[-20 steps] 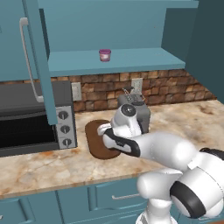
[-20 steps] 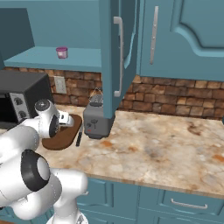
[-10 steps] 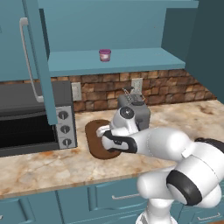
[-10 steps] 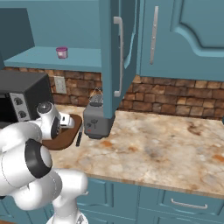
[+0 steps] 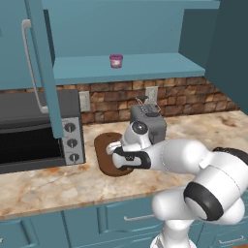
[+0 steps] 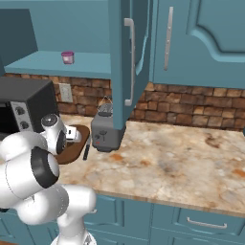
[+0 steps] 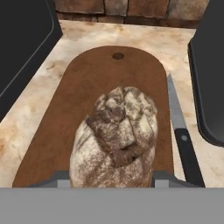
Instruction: Pick the bread, place it on the cutting board, pick the jam, place it on the counter, and close the cabinet.
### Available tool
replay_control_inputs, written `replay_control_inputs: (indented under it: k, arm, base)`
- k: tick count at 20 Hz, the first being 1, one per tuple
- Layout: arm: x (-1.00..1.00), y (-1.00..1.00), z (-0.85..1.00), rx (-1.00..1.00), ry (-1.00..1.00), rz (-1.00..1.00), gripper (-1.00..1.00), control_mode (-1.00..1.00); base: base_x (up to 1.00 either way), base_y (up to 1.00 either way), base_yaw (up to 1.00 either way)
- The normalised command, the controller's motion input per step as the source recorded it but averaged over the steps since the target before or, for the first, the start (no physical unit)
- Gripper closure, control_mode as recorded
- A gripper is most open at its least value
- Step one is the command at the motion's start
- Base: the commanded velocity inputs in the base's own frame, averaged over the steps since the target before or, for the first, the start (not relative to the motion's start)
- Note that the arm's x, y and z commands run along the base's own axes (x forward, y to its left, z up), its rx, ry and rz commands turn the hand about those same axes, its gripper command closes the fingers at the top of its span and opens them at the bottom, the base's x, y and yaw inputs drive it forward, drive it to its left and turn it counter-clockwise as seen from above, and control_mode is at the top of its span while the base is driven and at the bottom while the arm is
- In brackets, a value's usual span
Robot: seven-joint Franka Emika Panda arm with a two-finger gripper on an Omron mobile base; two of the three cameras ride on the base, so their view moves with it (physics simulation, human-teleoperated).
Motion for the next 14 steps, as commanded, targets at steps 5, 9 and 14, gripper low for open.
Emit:
replay_control_inputs:
  k: [5,9,14]
  arm:
    - [0.00,0.01,-0.08,0.00,0.00,0.03,1.00,-1.00]
    - [0.00,0.02,-0.15,0.00,0.00,0.02,1.00,-1.00]
    - [0.00,0.03,-0.15,0.00,0.00,0.02,1.00,-1.00]
  base:
    - [0.00,0.00,0.00]
    - [0.00,0.00,0.00]
    - [0.00,0.00,0.00]
